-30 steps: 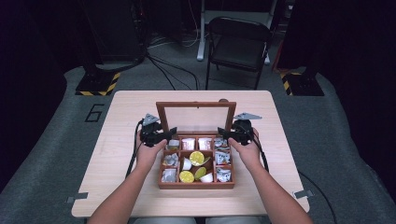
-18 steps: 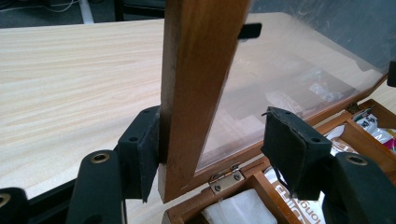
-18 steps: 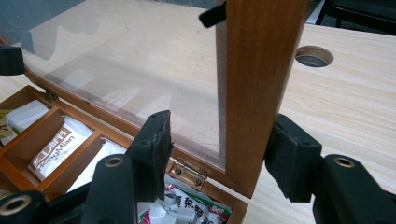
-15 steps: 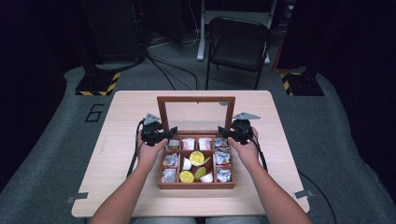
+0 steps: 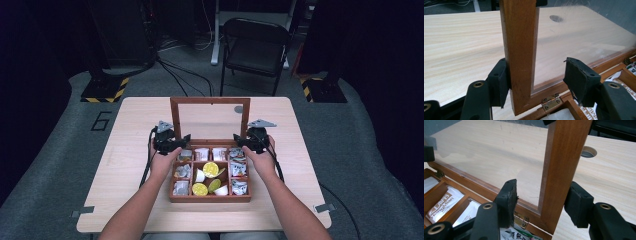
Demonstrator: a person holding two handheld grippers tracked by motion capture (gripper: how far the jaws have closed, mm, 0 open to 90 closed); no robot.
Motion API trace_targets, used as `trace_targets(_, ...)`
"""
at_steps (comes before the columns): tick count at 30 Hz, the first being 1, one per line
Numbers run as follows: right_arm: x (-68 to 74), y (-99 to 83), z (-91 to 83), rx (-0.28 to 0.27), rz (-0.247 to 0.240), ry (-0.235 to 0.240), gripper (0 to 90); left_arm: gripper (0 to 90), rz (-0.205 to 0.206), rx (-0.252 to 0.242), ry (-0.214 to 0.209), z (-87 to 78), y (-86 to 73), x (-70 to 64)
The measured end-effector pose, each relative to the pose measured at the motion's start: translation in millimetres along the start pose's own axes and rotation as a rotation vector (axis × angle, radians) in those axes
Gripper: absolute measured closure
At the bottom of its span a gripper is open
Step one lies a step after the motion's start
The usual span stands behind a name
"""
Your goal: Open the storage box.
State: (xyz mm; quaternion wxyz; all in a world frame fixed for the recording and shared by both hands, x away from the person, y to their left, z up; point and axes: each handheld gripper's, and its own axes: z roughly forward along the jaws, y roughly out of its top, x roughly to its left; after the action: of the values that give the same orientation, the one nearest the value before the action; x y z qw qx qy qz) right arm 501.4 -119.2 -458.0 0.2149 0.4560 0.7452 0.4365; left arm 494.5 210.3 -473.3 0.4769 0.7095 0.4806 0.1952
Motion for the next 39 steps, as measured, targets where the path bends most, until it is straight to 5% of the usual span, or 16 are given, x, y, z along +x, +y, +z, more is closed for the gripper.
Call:
trace_targets(19, -5.3, 5.7, 7.9, 0.038, 0.022, 0.013, 45.8, 38.8, -0.047, 0.031, -0.003, 7.7, 4.1, 4.1)
trace_targets(39, -10.5, 12.5, 11.9, 0.099, 0.068, 0.031, 47.4, 39.4, -0.05, 0.067, -0.019, 12.2, 6.9, 10.3)
